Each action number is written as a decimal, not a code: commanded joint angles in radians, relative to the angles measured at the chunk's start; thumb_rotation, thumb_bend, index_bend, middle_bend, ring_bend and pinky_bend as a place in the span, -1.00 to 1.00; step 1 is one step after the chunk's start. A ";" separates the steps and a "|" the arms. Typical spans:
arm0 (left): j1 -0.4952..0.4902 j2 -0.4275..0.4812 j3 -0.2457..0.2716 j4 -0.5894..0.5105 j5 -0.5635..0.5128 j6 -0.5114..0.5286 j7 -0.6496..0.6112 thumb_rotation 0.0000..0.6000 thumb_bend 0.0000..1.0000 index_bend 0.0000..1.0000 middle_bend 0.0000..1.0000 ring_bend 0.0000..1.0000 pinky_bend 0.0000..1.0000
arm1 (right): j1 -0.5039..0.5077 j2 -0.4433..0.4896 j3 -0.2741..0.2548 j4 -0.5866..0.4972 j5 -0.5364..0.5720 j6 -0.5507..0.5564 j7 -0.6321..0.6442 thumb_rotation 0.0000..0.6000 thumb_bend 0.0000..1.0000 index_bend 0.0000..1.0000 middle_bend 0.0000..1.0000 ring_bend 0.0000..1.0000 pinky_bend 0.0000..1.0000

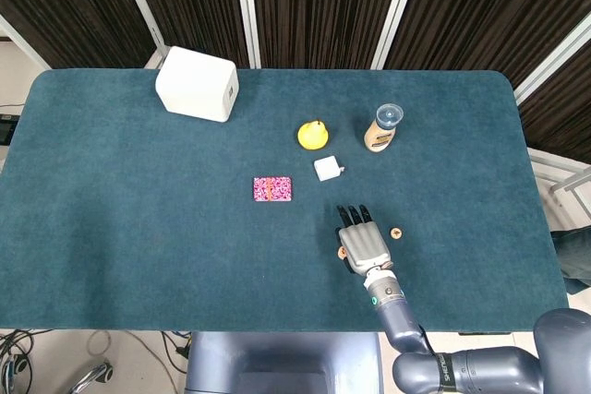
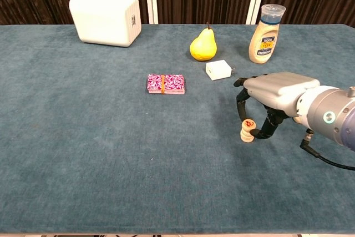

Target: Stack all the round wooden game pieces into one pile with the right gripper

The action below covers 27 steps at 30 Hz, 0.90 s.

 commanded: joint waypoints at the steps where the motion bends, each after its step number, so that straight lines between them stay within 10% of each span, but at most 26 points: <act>1: -0.001 -0.001 0.001 0.000 0.001 -0.001 0.001 1.00 -0.81 -1.00 -1.00 -1.00 -0.90 | -0.001 0.002 -0.002 0.000 0.000 0.000 0.002 1.00 -0.20 -0.03 -1.00 -1.00 -1.00; 27: -0.002 -0.002 0.002 0.000 0.001 -0.002 0.005 1.00 -0.81 -1.00 -1.00 -1.00 -0.90 | 0.001 0.007 -0.014 -0.007 -0.001 0.004 0.006 1.00 -0.20 -0.09 -1.00 -1.00 -1.00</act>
